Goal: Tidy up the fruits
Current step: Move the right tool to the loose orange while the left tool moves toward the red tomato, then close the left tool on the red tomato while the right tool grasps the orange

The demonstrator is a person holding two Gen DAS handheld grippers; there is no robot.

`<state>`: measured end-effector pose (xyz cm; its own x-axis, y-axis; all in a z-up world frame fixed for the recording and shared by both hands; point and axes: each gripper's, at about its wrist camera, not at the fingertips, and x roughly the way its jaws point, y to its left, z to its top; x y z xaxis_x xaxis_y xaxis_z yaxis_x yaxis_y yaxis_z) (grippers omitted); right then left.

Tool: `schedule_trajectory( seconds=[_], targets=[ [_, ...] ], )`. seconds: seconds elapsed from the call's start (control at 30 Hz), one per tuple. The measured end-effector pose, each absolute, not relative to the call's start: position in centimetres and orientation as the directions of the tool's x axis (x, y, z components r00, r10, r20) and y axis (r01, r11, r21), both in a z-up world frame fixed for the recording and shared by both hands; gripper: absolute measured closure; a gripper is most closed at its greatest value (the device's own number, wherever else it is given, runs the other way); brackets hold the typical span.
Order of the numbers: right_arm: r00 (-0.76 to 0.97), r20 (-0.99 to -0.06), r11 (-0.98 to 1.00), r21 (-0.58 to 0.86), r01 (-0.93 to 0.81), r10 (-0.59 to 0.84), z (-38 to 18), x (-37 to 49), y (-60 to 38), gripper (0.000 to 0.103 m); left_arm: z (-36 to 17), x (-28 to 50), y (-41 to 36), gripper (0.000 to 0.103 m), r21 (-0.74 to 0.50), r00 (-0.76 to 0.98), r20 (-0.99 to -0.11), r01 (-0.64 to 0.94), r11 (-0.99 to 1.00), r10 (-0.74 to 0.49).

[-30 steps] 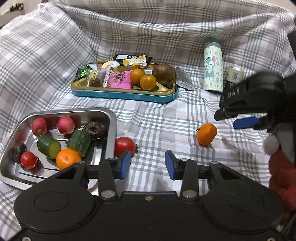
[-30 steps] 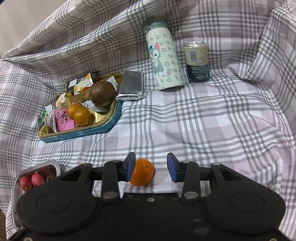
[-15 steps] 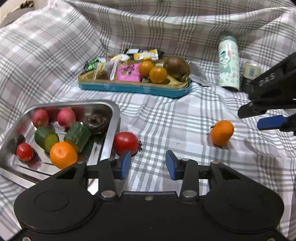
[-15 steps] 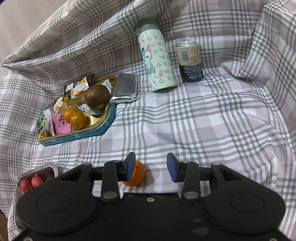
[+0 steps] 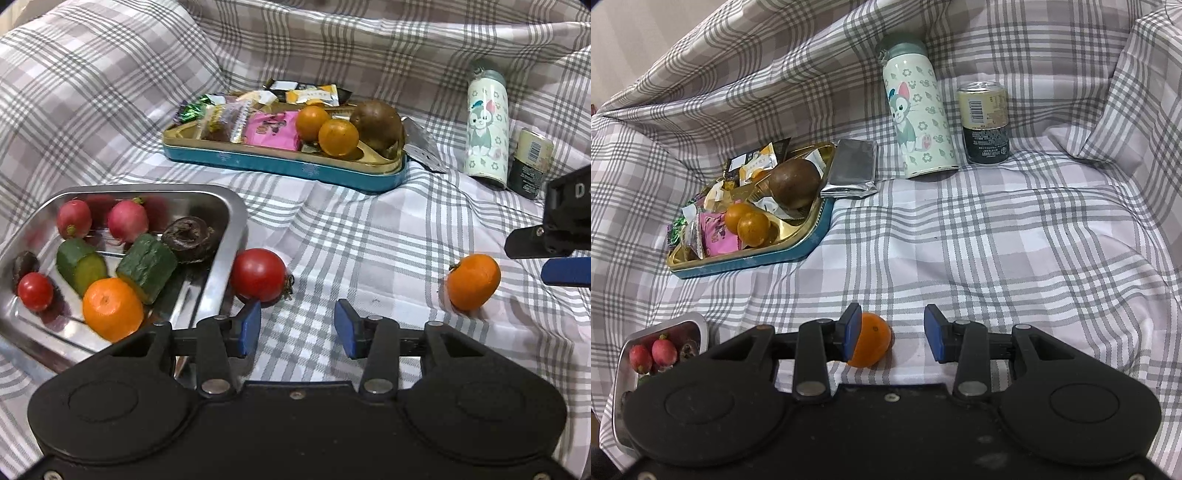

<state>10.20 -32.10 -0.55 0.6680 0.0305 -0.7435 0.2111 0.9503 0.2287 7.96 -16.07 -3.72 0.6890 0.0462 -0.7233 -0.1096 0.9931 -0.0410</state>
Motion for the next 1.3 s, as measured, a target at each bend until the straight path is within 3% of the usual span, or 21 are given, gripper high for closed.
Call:
schedule_trajectory(
  seconds=[0.27,0.7,0.9,1.07,1.3],
  targets=[
    [0.677,-0.736,0.935,0.247,0.255,0.010,-0.4,10.1,-32.9,0.062,-3.2,9.7,-17.3,0.050,-0.030,0.679,-0.731,0.066,0.997,-0.067],
    [0.675,-0.738,0.923,0.265,0.279,0.008,-0.4,10.0,-33.2,0.062,0.9,11.9,-13.9,0.050,-0.056,0.644,-0.750,0.163,0.985,-0.149],
    [0.665,-0.747,0.927,0.265,0.264,0.024,-0.5,10.1,-33.1,0.062,2.1,13.5,-13.3,0.050,0.011,0.550,-0.802,0.405,0.914,-0.234],
    [0.666,-0.745,0.932,0.267,0.247,0.036,-0.4,10.1,-32.8,0.062,0.9,11.9,-13.9,0.050,0.160,0.518,-0.830,0.576,0.802,-0.207],
    [0.660,-0.750,0.940,0.255,0.227,0.044,-0.5,10.3,-32.3,0.062,-0.7,11.1,-14.8,0.050,0.251,0.505,-0.845,0.664,0.704,-0.175]
  ],
)
